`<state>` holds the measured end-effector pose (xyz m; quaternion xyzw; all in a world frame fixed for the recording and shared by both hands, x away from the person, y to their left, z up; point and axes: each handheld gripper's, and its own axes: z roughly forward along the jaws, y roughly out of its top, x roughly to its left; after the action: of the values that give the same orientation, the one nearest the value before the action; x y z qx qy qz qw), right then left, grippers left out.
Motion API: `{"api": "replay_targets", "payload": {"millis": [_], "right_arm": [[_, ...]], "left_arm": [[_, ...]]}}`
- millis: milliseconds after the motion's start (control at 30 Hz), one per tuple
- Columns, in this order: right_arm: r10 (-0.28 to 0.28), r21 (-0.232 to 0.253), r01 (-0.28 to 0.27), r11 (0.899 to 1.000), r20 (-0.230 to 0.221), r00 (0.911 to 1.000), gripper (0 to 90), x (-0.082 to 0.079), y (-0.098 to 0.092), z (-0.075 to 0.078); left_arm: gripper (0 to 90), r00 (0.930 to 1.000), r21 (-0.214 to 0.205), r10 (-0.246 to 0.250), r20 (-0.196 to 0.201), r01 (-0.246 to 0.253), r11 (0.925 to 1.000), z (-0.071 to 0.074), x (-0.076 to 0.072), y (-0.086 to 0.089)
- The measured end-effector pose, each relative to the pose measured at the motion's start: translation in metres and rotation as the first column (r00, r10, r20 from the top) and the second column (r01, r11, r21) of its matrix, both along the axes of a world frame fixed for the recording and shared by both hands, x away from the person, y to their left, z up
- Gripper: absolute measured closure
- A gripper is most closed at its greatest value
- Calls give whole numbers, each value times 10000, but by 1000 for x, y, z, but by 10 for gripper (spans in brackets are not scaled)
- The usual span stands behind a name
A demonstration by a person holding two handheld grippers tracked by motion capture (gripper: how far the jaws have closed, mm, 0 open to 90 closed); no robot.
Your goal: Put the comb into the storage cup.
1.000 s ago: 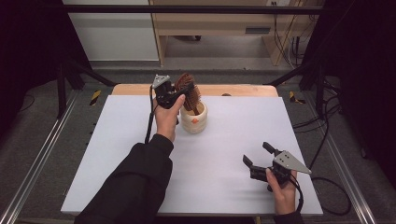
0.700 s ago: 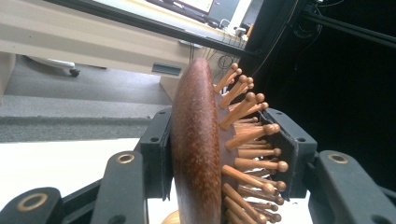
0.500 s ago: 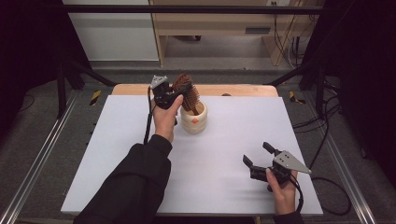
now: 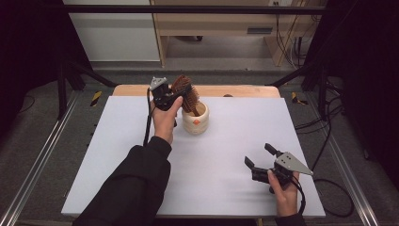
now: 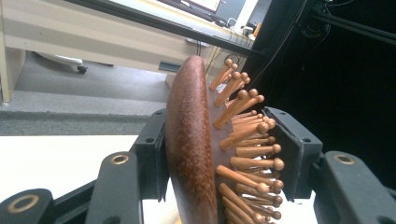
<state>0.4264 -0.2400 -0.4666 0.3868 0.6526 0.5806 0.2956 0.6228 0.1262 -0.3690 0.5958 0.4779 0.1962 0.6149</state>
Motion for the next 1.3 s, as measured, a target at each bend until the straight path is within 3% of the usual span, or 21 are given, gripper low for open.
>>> {"api": "replay_targets", "payload": {"millis": [1300], "right_arm": [[28, 4, -27, 10000, -48, 10000, 61, 0, 0, -1]], "left_arm": [[429, 9997, -193, 123, -196, -127, 9997, -6, 3, 11]]}}
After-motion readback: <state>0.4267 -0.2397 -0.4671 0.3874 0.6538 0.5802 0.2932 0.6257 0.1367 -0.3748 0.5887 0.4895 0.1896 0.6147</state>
